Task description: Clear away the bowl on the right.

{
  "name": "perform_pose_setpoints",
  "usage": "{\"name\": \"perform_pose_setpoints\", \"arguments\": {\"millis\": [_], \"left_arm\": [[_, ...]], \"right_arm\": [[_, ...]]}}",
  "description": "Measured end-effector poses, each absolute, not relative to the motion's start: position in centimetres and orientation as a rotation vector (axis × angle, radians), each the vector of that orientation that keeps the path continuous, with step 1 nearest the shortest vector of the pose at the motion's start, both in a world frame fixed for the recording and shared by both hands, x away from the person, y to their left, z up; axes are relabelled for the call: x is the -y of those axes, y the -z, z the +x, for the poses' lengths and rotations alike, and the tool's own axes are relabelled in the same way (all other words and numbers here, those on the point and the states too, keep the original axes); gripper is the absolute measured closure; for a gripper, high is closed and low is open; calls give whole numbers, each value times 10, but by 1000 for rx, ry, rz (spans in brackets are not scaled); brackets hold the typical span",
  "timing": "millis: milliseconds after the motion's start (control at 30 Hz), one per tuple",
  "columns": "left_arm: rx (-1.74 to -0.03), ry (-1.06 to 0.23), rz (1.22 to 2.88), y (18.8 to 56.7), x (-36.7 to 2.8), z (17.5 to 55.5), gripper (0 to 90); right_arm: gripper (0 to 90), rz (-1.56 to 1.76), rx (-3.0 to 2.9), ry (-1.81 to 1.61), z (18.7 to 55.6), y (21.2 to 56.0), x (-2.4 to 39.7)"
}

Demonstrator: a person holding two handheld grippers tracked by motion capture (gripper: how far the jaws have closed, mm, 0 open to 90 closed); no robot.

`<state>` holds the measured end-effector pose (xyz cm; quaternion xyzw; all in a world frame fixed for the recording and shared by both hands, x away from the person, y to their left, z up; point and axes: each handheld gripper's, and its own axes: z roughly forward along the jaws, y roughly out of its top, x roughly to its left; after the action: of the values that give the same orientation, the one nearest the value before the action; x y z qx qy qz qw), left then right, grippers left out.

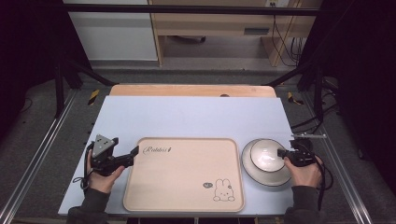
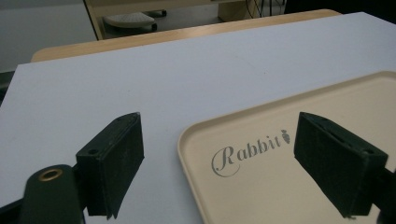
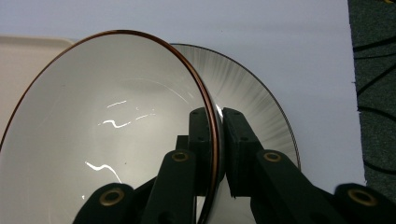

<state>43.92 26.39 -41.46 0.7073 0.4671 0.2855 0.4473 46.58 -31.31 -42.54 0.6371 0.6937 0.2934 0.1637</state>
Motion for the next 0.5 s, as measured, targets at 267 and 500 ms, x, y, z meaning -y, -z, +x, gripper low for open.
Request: {"name": "perform_pose_setpoints", "arguments": {"millis": [267, 500], "left_arm": [[-1156, -705, 1750, 415, -264, 440, 154], [-1152, -703, 1757, 416, -263, 440, 152]], "right_arm": [[826, 1807, -1979, -859, 464, 422, 312], [826, 1786, -1979, -914, 461, 413, 310]]}}
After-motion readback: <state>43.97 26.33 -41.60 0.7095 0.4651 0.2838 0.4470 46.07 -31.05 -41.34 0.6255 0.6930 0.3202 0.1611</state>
